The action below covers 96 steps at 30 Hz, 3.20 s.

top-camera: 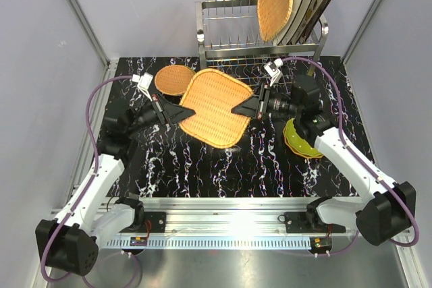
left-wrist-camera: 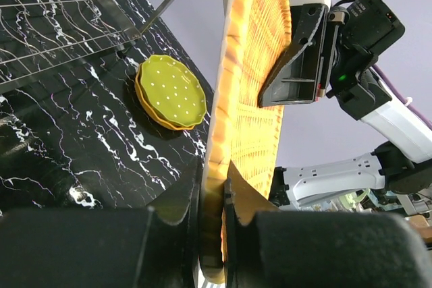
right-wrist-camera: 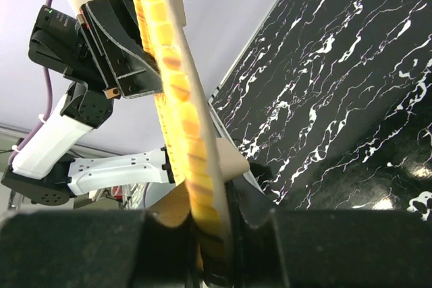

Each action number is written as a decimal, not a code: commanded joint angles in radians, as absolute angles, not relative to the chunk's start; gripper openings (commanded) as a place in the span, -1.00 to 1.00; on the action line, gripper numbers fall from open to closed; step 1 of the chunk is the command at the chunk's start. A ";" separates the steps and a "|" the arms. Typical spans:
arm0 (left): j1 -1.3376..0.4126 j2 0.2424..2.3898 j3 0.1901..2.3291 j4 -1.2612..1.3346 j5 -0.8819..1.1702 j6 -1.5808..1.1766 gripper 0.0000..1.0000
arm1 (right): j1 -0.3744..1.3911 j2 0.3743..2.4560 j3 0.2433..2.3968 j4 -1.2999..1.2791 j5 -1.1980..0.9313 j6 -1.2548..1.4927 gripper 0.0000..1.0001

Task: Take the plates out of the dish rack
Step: Pass the plate from the right arm to the left, then place the plate on the table

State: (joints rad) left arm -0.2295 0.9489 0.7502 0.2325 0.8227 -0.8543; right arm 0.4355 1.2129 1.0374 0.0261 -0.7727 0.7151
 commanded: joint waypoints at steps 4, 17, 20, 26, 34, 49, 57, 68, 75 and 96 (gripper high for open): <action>-0.201 0.916 0.730 0.222 0.792 -0.883 -1.00 | 0.436 1.171 1.028 0.135 -0.744 0.657 0.17; 0.006 0.821 0.618 0.195 0.894 -0.893 -1.00 | 0.331 1.098 0.939 0.124 -0.701 0.617 0.99; 0.058 0.793 0.617 0.129 0.900 -0.827 -1.00 | 0.313 1.085 0.910 0.117 -0.701 0.606 1.00; 0.106 0.782 0.592 0.081 0.897 -0.764 -1.00 | 0.293 1.071 0.864 0.106 -0.695 0.571 0.99; 0.202 0.824 0.554 0.147 0.874 -0.776 -1.00 | 0.276 1.066 0.813 0.103 -0.689 0.529 0.99; 0.342 1.064 0.640 0.322 0.755 -0.864 -1.00 | 0.265 1.055 0.729 0.110 -0.673 0.485 0.99; 0.408 1.219 0.719 0.359 0.618 -0.959 -1.00 | 0.262 1.042 0.712 0.115 -0.664 0.483 0.99; 0.485 1.437 0.770 0.466 0.558 -0.980 -1.00 | 0.255 1.058 0.712 0.120 -0.660 0.485 0.99; 0.526 1.594 0.834 0.479 0.565 -0.962 -1.00 | 0.252 1.078 0.715 0.120 -0.669 0.480 1.00; 0.535 1.916 1.015 0.335 0.543 -0.853 -0.15 | 0.225 1.138 0.772 0.080 -0.701 0.433 0.99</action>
